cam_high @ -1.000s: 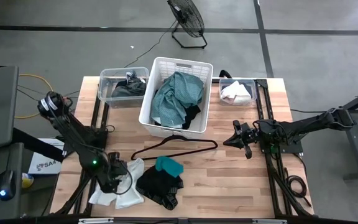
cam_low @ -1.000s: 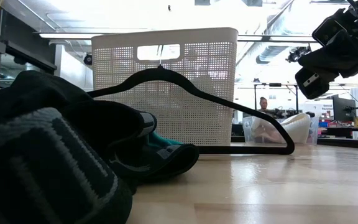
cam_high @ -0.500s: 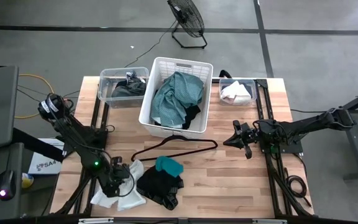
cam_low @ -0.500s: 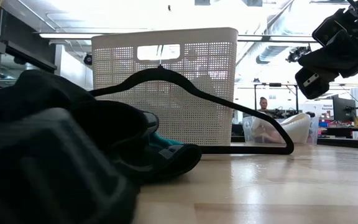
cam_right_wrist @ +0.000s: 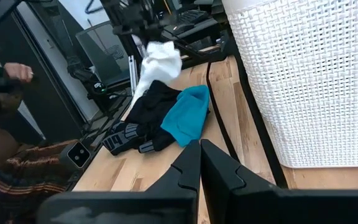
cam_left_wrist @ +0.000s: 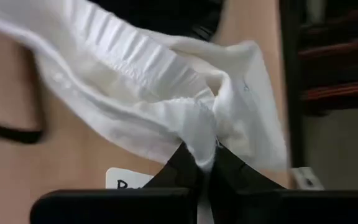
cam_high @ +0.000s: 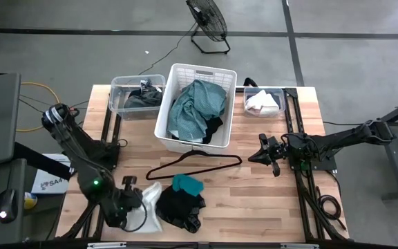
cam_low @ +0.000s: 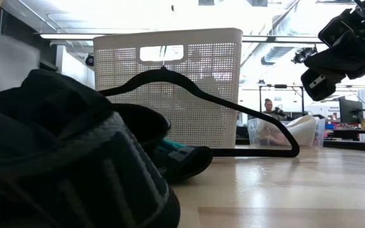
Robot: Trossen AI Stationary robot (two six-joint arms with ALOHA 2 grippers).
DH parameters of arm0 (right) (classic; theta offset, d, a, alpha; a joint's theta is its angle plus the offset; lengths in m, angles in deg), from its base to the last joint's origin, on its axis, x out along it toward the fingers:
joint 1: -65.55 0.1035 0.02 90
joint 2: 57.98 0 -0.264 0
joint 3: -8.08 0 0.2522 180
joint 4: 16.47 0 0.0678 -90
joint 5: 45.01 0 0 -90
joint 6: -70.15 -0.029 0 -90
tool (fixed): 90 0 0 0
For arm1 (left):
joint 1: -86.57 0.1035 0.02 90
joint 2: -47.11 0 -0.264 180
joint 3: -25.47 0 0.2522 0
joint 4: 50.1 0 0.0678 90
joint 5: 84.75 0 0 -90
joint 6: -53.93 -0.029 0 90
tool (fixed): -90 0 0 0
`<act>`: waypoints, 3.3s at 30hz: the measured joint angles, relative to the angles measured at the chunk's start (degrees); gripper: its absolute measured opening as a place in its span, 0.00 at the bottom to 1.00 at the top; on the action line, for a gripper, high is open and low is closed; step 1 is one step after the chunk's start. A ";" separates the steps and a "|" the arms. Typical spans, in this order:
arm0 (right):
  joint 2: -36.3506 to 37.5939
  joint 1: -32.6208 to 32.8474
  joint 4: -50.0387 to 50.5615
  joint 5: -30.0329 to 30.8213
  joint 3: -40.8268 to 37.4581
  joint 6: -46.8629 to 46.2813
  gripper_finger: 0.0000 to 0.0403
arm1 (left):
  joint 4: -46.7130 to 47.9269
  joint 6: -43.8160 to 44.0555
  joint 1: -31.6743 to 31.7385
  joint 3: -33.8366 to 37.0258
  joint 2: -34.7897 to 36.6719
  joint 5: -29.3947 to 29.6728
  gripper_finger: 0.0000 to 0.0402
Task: Pick & Place Cloths
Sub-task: Put the white boxer short into the left transparent bin
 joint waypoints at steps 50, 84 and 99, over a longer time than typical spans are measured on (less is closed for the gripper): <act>-0.01 0.00 0.00 0.01 0.00 0.00 0.01 | 42.62 -27.47 63.93 -39.45 4.53 53.67 0.01; 0.00 0.00 0.00 0.01 -0.01 0.00 0.01 | 35.33 -46.31 100.43 -37.72 -15.35 11.27 0.01; -0.02 -0.01 0.02 -0.01 -0.01 0.00 0.01 | 30.69 -52.60 111.80 -37.66 -16.96 -10.30 0.01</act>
